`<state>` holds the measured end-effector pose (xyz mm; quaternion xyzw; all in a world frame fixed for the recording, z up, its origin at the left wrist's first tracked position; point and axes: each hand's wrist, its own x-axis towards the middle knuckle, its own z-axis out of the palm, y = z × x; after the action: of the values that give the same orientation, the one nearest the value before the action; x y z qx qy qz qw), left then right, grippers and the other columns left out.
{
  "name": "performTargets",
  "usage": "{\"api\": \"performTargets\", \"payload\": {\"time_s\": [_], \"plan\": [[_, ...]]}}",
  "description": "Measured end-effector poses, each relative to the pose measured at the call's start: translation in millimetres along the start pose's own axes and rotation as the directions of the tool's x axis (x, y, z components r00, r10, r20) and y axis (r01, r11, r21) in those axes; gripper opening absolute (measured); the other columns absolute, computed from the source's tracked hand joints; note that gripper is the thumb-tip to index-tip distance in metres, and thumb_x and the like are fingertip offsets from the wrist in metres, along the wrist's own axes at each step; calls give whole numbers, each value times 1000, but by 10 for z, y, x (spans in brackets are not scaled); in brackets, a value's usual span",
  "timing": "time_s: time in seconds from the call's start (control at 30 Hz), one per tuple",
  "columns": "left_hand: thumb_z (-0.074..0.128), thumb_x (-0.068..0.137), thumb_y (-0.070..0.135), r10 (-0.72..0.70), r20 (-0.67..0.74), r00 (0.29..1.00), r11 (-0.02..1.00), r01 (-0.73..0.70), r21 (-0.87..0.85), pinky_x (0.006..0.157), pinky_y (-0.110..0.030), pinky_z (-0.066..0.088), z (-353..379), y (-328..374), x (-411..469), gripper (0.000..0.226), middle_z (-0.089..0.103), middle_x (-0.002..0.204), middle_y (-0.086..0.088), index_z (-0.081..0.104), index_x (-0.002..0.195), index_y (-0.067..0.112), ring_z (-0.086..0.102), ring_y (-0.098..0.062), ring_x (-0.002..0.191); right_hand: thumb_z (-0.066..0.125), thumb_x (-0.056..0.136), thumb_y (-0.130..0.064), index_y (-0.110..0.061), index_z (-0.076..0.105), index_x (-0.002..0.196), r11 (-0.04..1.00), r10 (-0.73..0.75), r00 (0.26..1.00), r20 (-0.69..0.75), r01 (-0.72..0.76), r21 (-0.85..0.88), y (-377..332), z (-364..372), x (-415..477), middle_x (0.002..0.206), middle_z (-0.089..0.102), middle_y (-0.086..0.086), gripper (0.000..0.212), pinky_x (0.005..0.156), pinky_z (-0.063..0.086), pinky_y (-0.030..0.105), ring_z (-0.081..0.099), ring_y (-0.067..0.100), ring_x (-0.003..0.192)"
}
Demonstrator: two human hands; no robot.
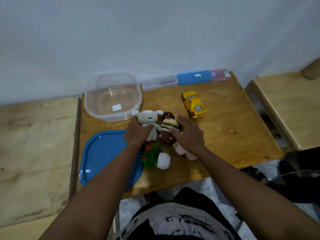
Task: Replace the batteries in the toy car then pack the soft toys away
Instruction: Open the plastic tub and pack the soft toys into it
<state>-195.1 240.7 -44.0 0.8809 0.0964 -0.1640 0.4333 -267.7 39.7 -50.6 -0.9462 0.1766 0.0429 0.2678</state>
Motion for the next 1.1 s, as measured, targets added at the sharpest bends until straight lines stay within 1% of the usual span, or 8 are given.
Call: {"api": "performTargets", "payload": {"time_s": [0.13, 0.23, 0.6, 0.7, 0.8, 0.93, 1.0, 1.1], "plan": [[66, 50, 75, -11, 43, 999, 1000, 11, -7, 96, -53, 50, 18, -28, 118, 90, 69, 120, 2, 60, 125, 24, 64, -23, 109, 44, 74, -75, -33, 25, 152, 991, -130, 990, 54, 132, -36, 108, 65, 25, 141, 48, -3, 91, 92, 46, 50, 47, 25, 125], [66, 46, 76, -19, 47, 999, 1000, 20, -13, 98, -55, 48, 71, -55, 201, 94, 70, 120, 2, 61, 124, 25, 64, -23, 111, 45, 76, -76, -30, 31, 150, 983, -174, 984, 38, 176, -47, 155, 79, 69, 133, 54, -2, 89, 86, 49, 45, 51, 23, 119], [65, 43, 71, -10, 64, 998, 998, 15, -69, 99, -52, 49, 33, 24, 112, 95, 70, 118, -1, 61, 123, 20, 63, -24, 111, 42, 78, -83, -30, 43, 143, 981, -191, 979, 75, 192, 0, 116, 41, 189, 127, 59, -4, 84, 88, 50, 42, 54, 18, 115], [65, 45, 68, 2, 61, 998, 997, 3, -78, 99, -52, 48, 15, 43, 72, 91, 70, 117, 0, 61, 122, 20, 63, -24, 111, 40, 76, -87, -31, 49, 136, 988, -156, 984, 88, 154, 24, 67, 40, 220, 122, 61, -5, 82, 87, 50, 42, 55, 17, 110], [67, 49, 65, 7, 64, 998, 998, -3, -64, 98, -53, 49, 14, 54, 62, 87, 69, 116, 0, 60, 122, 19, 63, -23, 110, 34, 80, -86, -34, 58, 125, 982, -121, 988, 94, 105, 156, 11, 22, 273, 116, 65, -7, 73, 87, 50, 43, 58, 15, 105], [62, 45, 71, 5, 63, 998, 999, -2, -53, 98, -54, 48, 21, 23, 81, 93, 68, 117, 1, 59, 123, 20, 63, -23, 111, 30, 101, -58, -30, 65, 90, 931, 13, 995, 101, -48, 361, -165, -84, 363, 85, 65, -8, 45, 76, 46, 35, 60, 12, 82], [68, 50, 68, 2, 62, 998, 999, 1, -52, 98, -54, 47, 11, 32, 72, 90, 67, 120, -1, 57, 125, 19, 62, -24, 113, 35, 101, -54, -24, 69, 94, 947, 68, 986, 153, -112, 300, -197, -86, 511, 92, 69, 1, 46, 77, 46, 34, 61, 19, 87], [80, 69, 49, 15, 46, 999, 999, -13, -38, 100, -52, 47, -8, 85, 31, 75, 66, 126, -5, 54, 130, 15, 60, -27, 116, 61, 89, -51, -16, 74, 107, 965, 149, 961, 233, -192, 176, -244, -81, 779, 104, 72, 6, 42, 82, 55, 38, 65, 21, 94]]}}
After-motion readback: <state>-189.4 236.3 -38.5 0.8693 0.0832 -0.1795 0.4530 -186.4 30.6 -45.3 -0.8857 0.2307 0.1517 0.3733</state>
